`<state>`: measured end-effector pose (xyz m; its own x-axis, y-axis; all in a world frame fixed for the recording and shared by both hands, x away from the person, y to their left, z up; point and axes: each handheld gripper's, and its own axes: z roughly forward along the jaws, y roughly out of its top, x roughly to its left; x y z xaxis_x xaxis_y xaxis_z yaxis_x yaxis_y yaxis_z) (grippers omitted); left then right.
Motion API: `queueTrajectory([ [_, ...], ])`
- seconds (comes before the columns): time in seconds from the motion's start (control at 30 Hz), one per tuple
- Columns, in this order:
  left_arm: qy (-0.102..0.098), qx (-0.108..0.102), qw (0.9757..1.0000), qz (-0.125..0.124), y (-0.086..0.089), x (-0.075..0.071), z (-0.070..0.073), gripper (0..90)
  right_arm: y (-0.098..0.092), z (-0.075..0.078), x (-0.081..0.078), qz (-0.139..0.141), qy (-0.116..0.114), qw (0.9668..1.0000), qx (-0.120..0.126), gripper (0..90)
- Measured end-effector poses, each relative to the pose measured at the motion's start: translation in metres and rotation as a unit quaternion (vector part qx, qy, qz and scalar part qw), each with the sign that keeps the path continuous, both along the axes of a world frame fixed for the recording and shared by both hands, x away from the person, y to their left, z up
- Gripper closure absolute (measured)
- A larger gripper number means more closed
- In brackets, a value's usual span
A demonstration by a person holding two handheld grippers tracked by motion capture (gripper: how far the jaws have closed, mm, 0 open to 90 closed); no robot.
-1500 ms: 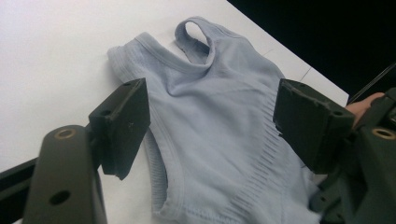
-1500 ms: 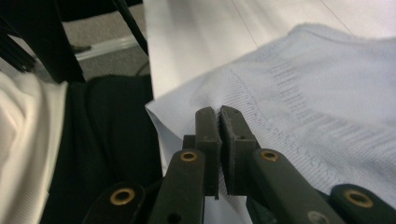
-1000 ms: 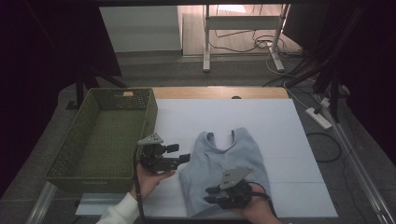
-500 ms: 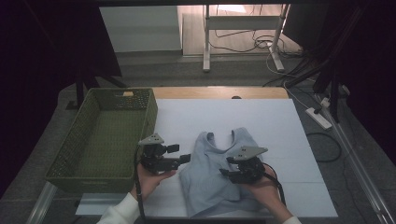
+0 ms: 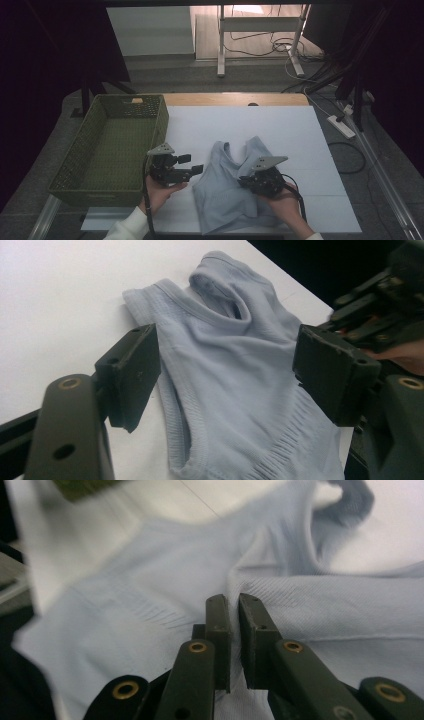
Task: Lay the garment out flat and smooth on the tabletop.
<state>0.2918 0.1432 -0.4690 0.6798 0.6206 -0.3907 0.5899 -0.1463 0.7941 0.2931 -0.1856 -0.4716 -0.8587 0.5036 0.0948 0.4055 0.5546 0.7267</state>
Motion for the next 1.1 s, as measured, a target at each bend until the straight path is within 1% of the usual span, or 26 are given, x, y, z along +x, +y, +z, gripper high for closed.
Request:
queueTrajectory([
  [0.1, 0.0, -0.001, 1.0, 0.001, 0.001, 0.0, 0.0, 26.9, -0.003, 0.007, -0.009, 0.004, -0.005, 0.9999, 0.01, 83.5],
  [0.2, 0.0, -0.001, 1.0, 0.002, 0.001, 0.0, 0.0, 26.9, -0.005, 0.007, -0.015, 0.004, -0.004, 0.9999, 0.011, 83.4],
  [0.3, 0.0, 0.0, 1.0, 0.0, 0.0, 0.0, 0.0, 26.9, -0.005, 0.0, -0.016, 0.001, 0.0, 1.0, -0.003, 83.3],
  [0.47, 0.001, 0.001, 1.0, 0.0, 0.0, 0.0, 0.0, 26.8, 0.0, -0.009, -0.015, 0.002, -0.008, 0.9994, -0.034, 83.1],
  [0.57, 0.001, 0.001, 1.0, 0.0, 0.0, 0.0, 0.0, 26.8, 0.002, -0.014, -0.014, -0.006, -0.019, 0.9975, -0.068, 83.0],
  [0.6, 0.001, 0.001, 1.0, 0.0, 0.0, 0.0, 0.0, 26.8, 0.002, -0.016, -0.013, -0.007, -0.018, 0.9971, -0.074, 83.0],
  [0.67, 0.001, 0.001, 1.0, -0.001, 0.0, -0.001, 0.0, 26.8, 0.002, -0.018, -0.012, -0.011, -0.011, 0.997, -0.076, 83.0],
  [0.8, 0.002, 0.002, 1.0, -0.001, -0.001, -0.001, -0.001, 26.8, 0.001, -0.019, -0.014, -0.015, -0.016, 0.9959, -0.088, 83.0],
  [0.93, 0.003, 0.002, 1.0, -0.002, -0.002, 0.0, -0.001, 26.7, -0.002, -0.02, -0.016, -0.015, -0.015, 0.9964, -0.082, 82.4],
  [0.97, 0.003, 0.003, 1.0, -0.002, -0.002, 0.0, -0.002, 26.7, -0.003, -0.021, -0.016, -0.013, -0.012, 0.9971, -0.075, 80.3],
  [1.03, 0.003, 0.003, 1.0, -0.003, -0.002, 0.0, -0.001, 26.7, -0.004, -0.02, -0.015, -0.01, -0.014, 0.998, -0.061, 73.2],
  [1.07, 0.002, 0.003, 1.0, -0.003, -0.003, 0.0, -0.001, 26.7, -0.004, -0.02, -0.015, -0.009, -0.016, 0.9985, -0.053, 68.8],
  [1.1, 0.002, 0.003, 1.0, -0.003, -0.003, 0.0, -0.001, 26.7, -0.005, -0.018, -0.015, -0.009, -0.023, 0.9986, -0.045, 65.2],
])
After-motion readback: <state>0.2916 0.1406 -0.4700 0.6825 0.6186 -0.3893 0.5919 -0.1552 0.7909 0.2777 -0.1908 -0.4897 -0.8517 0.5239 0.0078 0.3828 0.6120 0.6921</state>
